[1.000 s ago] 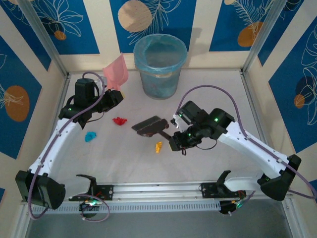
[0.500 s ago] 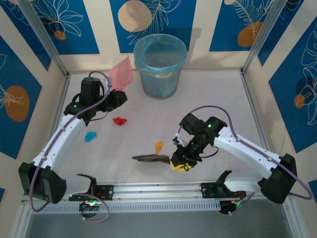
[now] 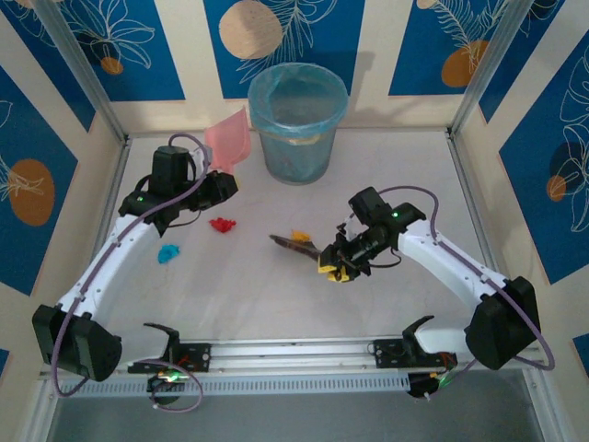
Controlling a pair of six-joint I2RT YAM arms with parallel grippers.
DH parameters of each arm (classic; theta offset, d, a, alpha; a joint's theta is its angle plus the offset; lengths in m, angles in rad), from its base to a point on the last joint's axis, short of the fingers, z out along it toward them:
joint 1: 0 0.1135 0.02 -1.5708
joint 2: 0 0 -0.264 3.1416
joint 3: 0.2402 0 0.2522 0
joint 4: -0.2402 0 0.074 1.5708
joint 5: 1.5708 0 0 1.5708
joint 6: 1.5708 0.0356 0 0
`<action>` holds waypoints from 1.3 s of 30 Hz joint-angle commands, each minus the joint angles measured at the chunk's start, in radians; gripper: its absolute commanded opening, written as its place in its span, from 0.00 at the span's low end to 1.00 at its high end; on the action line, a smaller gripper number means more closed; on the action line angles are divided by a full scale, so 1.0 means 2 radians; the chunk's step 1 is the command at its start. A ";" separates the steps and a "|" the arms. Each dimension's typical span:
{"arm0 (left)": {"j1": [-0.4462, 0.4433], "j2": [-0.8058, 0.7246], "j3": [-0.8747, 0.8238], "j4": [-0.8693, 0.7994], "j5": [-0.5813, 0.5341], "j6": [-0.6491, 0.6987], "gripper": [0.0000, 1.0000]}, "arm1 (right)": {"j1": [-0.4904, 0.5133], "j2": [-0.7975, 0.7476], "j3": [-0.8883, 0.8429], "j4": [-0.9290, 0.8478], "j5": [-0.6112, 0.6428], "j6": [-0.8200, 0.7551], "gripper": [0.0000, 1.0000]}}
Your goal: Sweep away the paper scraps from the table
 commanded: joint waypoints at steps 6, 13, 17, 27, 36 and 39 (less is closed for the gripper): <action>-0.033 -0.009 0.016 -0.074 -0.011 0.085 0.00 | -0.087 -0.007 -0.028 0.022 -0.005 0.076 0.00; -0.082 -0.019 0.000 -0.138 -0.048 0.153 0.00 | -0.175 -0.022 -0.044 0.036 -0.036 0.107 0.00; -0.105 -0.012 -0.007 -0.167 -0.059 0.184 0.00 | -0.206 -0.018 -0.021 0.028 -0.045 0.107 0.00; -0.159 0.045 -0.040 -0.168 -0.043 0.204 0.00 | -0.228 -0.016 0.132 0.007 -0.061 0.130 0.00; -0.233 0.133 -0.007 -0.182 -0.088 0.240 0.00 | -0.273 0.013 0.176 -0.090 0.039 0.092 0.00; -0.256 0.153 -0.007 -0.171 -0.097 0.251 0.00 | -0.272 0.042 0.195 -0.103 0.041 0.066 0.00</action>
